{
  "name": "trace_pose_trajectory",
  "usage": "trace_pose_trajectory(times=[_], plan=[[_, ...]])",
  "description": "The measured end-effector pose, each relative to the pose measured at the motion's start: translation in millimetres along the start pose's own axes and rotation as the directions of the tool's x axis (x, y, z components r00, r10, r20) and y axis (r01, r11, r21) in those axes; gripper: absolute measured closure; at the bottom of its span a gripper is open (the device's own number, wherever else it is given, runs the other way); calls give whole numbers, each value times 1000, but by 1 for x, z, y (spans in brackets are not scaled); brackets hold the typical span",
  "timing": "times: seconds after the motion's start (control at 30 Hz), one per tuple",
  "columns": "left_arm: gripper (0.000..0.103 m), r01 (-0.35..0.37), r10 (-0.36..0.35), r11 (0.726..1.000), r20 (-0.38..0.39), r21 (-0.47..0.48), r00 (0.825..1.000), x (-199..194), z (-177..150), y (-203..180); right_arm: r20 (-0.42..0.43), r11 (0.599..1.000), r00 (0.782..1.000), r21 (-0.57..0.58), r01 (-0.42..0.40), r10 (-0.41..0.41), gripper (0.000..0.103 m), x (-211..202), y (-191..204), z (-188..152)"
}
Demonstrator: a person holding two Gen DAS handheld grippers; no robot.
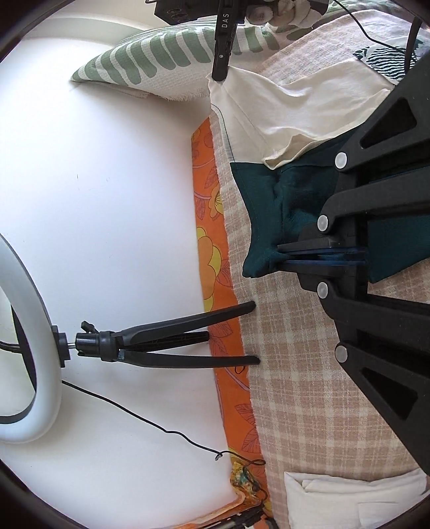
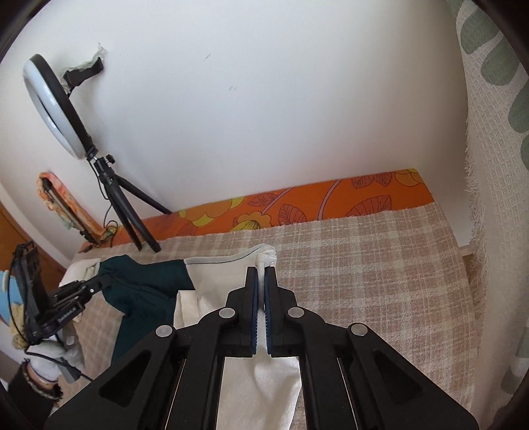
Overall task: Fold small clothes
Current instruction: 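Lift the collar end and fold it over onto the hem with both tools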
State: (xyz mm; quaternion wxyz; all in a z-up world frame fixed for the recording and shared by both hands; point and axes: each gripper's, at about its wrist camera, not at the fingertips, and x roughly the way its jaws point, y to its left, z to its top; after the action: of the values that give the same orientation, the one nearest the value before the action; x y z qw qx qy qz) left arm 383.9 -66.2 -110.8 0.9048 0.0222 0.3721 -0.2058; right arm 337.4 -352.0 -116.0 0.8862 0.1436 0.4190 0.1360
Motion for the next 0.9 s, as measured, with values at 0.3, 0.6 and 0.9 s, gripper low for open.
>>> trace_pose_trajectory(times=[0.3, 0.6, 0.9], plan=[[103, 0, -3, 998, 43, 57, 999, -76, -37, -27, 38, 999, 999, -35, -22, 23, 101, -75, 25, -45], [103, 3, -4, 994, 15, 108, 1000, -128, -120, -46, 9, 997, 1000, -79, -1, 2, 101, -135, 45, -143], [103, -22, 26, 986, -24, 167, 999, -145, -179, -61, -21, 998, 999, -58, 40, -41, 101, -147, 34, -208]])
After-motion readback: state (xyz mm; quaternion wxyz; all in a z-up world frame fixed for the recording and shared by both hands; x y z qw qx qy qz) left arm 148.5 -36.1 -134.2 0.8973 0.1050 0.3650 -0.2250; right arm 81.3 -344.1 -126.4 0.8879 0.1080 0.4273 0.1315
